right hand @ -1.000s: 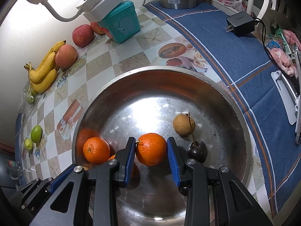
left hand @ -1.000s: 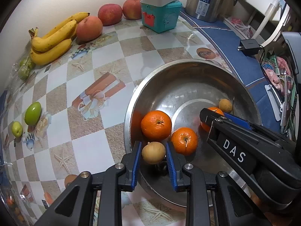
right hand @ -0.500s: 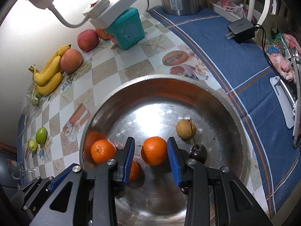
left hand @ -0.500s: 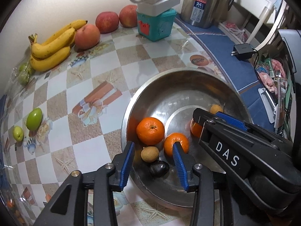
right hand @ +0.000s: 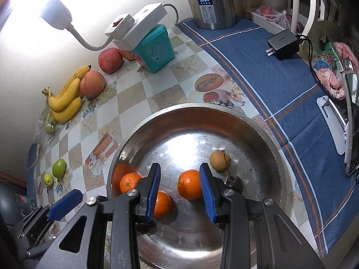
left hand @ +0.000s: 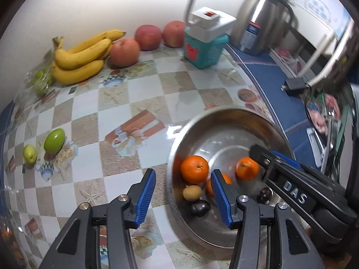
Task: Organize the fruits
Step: 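Open the left gripper to drop the pear while the right gripper releases the mandarin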
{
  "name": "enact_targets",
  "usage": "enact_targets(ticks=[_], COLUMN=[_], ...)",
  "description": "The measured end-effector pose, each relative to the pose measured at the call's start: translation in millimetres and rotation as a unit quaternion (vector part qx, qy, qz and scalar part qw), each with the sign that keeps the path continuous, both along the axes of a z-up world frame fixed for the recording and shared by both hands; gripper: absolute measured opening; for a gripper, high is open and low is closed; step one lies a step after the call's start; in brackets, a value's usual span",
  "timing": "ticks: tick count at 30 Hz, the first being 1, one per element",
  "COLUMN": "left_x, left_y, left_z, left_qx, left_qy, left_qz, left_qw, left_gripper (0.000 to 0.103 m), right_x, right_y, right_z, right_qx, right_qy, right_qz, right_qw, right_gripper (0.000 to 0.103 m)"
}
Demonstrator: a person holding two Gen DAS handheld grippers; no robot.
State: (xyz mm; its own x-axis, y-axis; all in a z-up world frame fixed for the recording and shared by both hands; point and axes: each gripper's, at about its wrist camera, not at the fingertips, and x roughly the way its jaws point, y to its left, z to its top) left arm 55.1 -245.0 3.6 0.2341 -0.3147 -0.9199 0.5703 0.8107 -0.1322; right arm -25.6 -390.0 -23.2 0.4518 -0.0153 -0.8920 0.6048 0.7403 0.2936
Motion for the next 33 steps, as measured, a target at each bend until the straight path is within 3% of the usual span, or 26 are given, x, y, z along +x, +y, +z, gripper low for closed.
enact_targets(ticks=[10, 19, 26, 30, 33], left_x=[26.2, 53.3, 63.9, 65.4, 66.5], left_y=[35.5, 79.9, 101.4, 104.7, 106.8], left_z=[2.7, 9.6, 7.4, 6.8, 3.9], left_qx=[-0.027, -0.037, -0.048, -0.048, -0.039], left_qy=[0.018, 0.007, 0.019, 0.021, 0.022], left_qz=[0.072, 0.156, 0.189, 0.198, 0.209], left_qw=[0.9968, 0.9870, 0.9806, 0.9788, 0.9769], left_gripper=[0.056, 0.057, 0.058, 0.063, 0.083], right_x=[0.4, 1.8, 4.1, 4.6, 5.6], right_y=[3.0, 5.4, 8.3, 9.1, 9.9], right_z=[-0.3, -0.1, -1.3, -2.1, -3.7], right_qx=[-0.003, -0.005, -0.008, -0.009, -0.010], right_qy=[0.005, 0.010, 0.015, 0.018, 0.022], right_qz=[0.005, 0.010, 0.015, 0.016, 0.018], right_qw=[1.000, 1.000, 1.000, 1.000, 1.000], right_gripper=[0.037, 0.037, 0.037, 0.037, 0.038])
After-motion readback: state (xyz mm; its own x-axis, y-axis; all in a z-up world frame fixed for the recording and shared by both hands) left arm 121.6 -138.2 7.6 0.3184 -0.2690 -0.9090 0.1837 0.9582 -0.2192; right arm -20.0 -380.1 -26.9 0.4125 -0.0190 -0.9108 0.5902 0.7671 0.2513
